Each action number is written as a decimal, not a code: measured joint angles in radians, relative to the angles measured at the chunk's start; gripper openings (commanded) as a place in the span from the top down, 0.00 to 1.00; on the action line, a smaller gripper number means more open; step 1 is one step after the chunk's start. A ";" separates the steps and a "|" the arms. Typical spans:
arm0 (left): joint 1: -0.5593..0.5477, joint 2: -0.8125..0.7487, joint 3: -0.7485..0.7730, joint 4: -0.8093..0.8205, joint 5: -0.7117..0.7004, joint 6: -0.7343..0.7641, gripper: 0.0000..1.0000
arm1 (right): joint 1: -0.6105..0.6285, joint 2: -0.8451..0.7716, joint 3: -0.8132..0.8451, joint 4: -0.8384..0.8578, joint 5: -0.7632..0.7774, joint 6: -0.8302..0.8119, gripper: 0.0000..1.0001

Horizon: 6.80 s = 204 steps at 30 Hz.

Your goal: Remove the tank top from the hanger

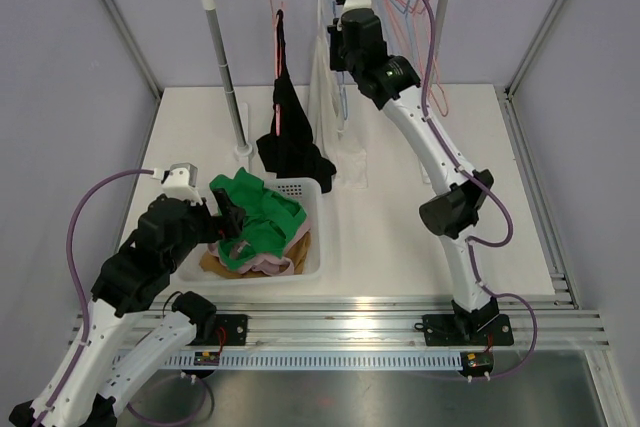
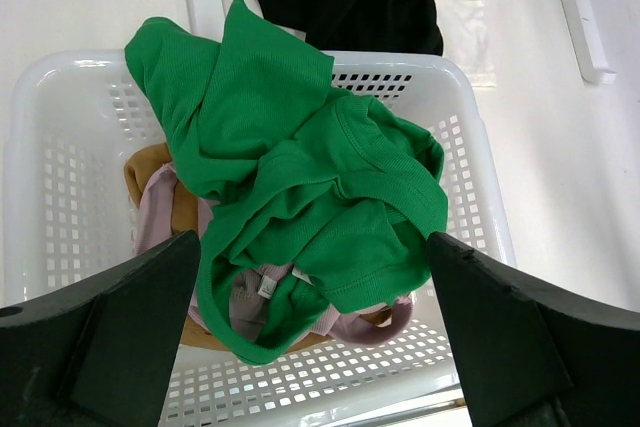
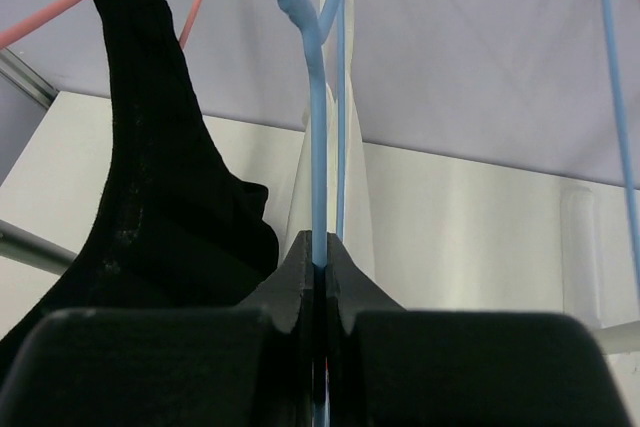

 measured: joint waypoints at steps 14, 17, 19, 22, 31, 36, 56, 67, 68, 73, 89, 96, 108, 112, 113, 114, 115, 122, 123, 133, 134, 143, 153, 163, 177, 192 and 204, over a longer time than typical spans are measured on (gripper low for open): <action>0.000 -0.020 -0.003 0.009 0.000 0.000 0.01 | 0.000 -0.299 -0.149 -0.021 -0.027 0.018 1.00; 0.000 -0.020 -0.003 0.009 0.000 0.000 0.01 | 0.000 -0.393 -0.214 -0.043 -0.033 0.024 1.00; 0.000 -0.020 -0.003 0.009 0.000 0.000 0.01 | 0.000 -0.435 -0.241 -0.056 -0.043 0.024 1.00; 0.000 -0.020 -0.003 0.013 0.002 0.000 0.01 | 0.000 -0.507 -0.318 -0.061 -0.062 0.024 1.00; -0.008 0.073 0.029 0.128 0.121 -0.014 0.01 | 0.000 -0.818 -0.705 -0.040 -0.106 0.024 1.00; -0.137 0.183 0.101 0.250 0.149 -0.035 0.01 | 0.000 -0.985 -0.819 -0.078 -0.156 0.029 1.00; -0.593 0.745 0.500 0.651 -0.033 0.112 0.07 | 0.001 -1.517 -1.032 -0.393 -0.415 0.079 1.00; -0.600 0.785 0.514 0.743 -0.031 0.190 0.47 | 0.001 -1.529 -1.059 -0.443 -0.478 0.084 1.00; -0.600 0.790 0.515 0.742 -0.036 0.198 0.47 | 0.001 -1.530 -1.059 -0.443 -0.480 0.085 1.00; -0.600 0.801 0.515 0.739 -0.050 0.217 0.66 | 0.001 -1.530 -1.059 -0.443 -0.485 0.085 1.00; -0.601 0.800 0.514 0.736 -0.095 0.239 1.00 | 0.001 -1.530 -1.077 -0.442 -0.477 0.081 1.00; -0.599 0.780 0.505 0.678 -0.277 0.204 1.00 | 0.001 -1.563 -1.127 -0.452 -0.504 0.048 1.00; -0.490 0.626 0.398 0.567 -0.352 0.021 1.00 | 0.001 -1.834 -1.276 -0.309 -0.577 -0.007 1.00; -0.490 0.590 0.281 0.645 -0.200 0.021 1.00 | 0.001 -1.920 -1.554 0.068 -0.554 0.034 1.00; -0.490 0.587 0.257 0.655 -0.171 0.022 1.00 | 0.001 -1.915 -1.632 0.183 -0.543 0.047 1.00; -0.491 0.585 0.234 0.661 -0.139 0.024 1.00 | 0.001 -1.893 -1.698 0.294 -0.529 0.060 1.00; -0.493 0.586 0.217 0.664 -0.111 0.026 1.00 | 0.001 -1.855 -1.751 0.404 -0.515 0.070 1.00; -0.503 0.613 0.206 0.646 -0.081 0.036 1.00 | 0.001 -1.490 -1.808 0.929 -0.296 0.065 1.00; -0.503 0.623 0.208 0.644 -0.081 0.037 1.00 | 0.001 -1.460 -1.806 0.982 -0.254 0.056 1.00; -0.503 0.730 0.232 0.612 0.097 0.069 1.00 | 0.001 -1.408 -1.809 1.197 -0.135 -0.061 1.00; -0.505 0.744 0.237 0.612 0.128 0.071 1.00 | 0.001 -1.419 -1.875 1.274 -0.147 -0.076 1.00; -0.523 0.805 0.263 0.572 0.184 0.071 1.00 | 0.001 -1.371 -2.007 1.458 -0.301 -0.220 1.00; -0.523 0.821 0.270 0.575 0.277 0.061 1.00 | 0.001 -1.321 -2.127 1.752 -0.299 -0.230 1.00; -0.526 0.856 0.225 0.609 0.262 -0.015 0.92 | 0.001 -1.233 -2.118 1.760 -0.174 -0.189 1.00; -0.529 0.779 0.277 0.461 0.132 -0.014 0.01 | 0.001 -1.289 -1.380 0.455 -0.006 -0.034 1.00; -0.532 0.412 0.273 0.238 -0.056 -0.009 0.01 | -0.091 -0.645 -0.617 -0.108 -0.058 -0.040 1.00; -0.532 0.261 0.174 0.133 -0.127 -0.010 0.01 | -0.236 -0.280 -0.101 -0.239 -0.198 -0.050 1.00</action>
